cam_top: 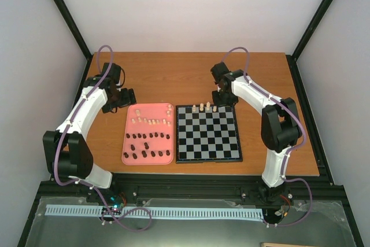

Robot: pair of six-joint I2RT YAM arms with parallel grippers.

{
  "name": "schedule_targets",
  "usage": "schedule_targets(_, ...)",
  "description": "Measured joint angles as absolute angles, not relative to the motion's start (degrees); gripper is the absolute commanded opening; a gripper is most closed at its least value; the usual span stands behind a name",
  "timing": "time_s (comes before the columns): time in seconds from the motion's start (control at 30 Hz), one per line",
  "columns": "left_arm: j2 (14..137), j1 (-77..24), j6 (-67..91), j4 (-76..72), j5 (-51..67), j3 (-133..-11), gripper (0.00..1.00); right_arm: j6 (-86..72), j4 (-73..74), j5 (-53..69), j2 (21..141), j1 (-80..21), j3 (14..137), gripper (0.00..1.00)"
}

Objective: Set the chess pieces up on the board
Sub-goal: Place the chess piece on the chessboard.

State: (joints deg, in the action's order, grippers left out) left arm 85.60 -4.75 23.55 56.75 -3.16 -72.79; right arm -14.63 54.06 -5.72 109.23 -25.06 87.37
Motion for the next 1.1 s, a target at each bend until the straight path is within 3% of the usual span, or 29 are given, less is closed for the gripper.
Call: schedule_targets(1.1, 84.9, -4.8, 23.2, 56.8, -3.0, -72.8, 0.97, -15.3, 47.5, -6.9, 114.3, -23.4, 84.2, 0.03)
